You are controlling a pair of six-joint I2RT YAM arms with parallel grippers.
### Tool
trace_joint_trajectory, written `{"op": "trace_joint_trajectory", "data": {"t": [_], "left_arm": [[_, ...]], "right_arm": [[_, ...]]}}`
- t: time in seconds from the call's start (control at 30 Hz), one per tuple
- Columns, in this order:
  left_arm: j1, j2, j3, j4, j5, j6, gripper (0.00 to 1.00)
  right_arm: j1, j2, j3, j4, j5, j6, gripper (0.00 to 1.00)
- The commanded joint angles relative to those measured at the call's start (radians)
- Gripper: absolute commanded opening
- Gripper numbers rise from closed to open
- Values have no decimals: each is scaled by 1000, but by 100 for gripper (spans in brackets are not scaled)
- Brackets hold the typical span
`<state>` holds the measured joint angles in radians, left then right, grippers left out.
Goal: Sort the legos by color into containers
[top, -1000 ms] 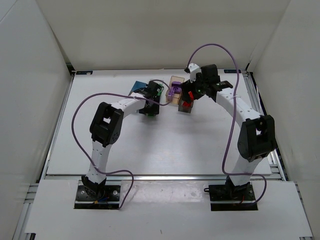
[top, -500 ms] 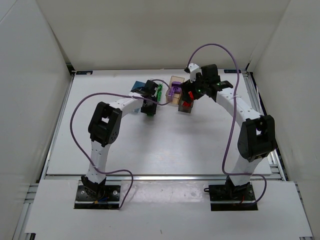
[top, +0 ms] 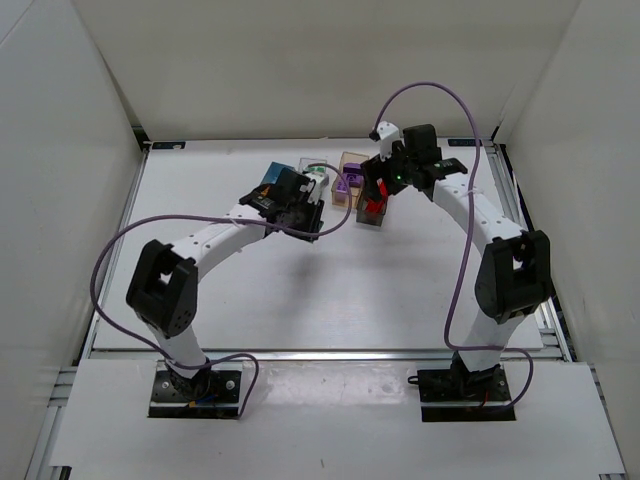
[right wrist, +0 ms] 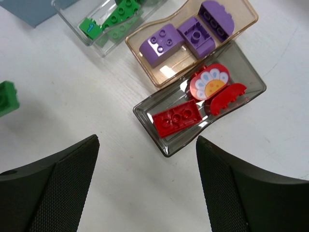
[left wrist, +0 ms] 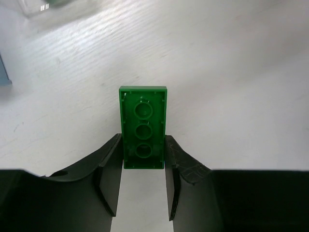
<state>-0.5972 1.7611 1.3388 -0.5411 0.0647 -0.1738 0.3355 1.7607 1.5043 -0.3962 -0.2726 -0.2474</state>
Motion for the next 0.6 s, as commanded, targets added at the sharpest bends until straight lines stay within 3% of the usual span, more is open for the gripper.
{"op": "trace_joint_trajectory", "data": {"t": [0.0,0.3,0.57], "left_arm": [[-13,-106,-16,39,66,42,10],[-6,-155,92,47,23,88,10],[108,113,448,-60,24,74,10]], "right_arm": [[-1,11,68,14,-22,-12,84],[-1,40,117,20,-13,-18,85],[-1,33,112,26,0,-27,85]]}}
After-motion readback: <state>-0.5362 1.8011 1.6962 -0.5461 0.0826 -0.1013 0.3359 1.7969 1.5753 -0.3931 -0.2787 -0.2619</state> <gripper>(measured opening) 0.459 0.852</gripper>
